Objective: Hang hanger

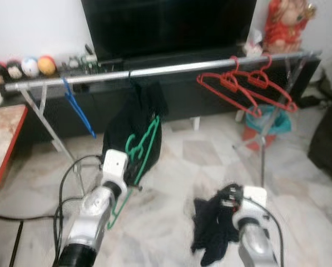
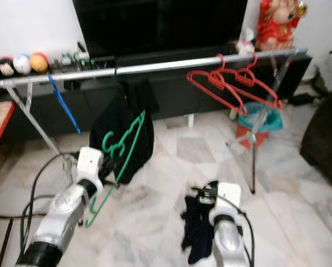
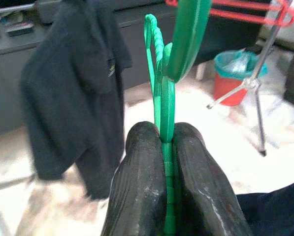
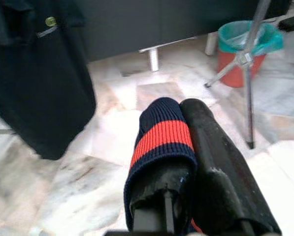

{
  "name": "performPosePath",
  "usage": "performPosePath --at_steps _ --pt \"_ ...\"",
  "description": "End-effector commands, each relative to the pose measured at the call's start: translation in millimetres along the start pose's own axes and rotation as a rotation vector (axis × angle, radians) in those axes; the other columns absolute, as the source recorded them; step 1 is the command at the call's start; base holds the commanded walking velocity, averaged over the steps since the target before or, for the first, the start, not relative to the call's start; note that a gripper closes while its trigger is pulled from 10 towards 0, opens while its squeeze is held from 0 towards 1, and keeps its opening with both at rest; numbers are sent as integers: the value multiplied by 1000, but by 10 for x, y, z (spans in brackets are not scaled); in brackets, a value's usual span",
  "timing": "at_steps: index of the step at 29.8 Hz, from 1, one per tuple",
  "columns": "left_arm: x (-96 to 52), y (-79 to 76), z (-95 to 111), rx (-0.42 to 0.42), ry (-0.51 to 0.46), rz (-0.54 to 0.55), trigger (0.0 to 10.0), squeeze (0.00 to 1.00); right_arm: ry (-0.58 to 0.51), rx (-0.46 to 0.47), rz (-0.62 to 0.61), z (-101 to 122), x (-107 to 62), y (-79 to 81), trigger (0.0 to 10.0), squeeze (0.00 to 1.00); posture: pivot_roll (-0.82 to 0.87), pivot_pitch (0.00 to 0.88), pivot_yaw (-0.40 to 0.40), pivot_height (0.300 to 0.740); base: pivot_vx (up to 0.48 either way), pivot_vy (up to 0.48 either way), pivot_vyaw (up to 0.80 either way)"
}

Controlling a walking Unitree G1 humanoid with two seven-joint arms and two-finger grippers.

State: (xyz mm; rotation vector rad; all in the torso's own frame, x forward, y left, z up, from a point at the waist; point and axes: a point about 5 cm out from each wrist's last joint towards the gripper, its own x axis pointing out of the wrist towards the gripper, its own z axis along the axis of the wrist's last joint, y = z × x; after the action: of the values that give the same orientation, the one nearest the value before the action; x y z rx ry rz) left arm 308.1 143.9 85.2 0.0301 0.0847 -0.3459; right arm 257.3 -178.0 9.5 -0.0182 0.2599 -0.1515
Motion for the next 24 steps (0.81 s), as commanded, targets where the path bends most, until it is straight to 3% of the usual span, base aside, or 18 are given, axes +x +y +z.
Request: performPosePath --at_steps 1,24 --pt "7 -14 4 -6 4 -2 10000 0 -23 -2 -8 51 13 -41 10000 0 -4 0 49 740 -255 0 0" --pt "4 -14 4 -11 7 0 10000 0 -43 -4 -9 127 53 -75 10000 0 -4 13 45 740 -257 0 0"
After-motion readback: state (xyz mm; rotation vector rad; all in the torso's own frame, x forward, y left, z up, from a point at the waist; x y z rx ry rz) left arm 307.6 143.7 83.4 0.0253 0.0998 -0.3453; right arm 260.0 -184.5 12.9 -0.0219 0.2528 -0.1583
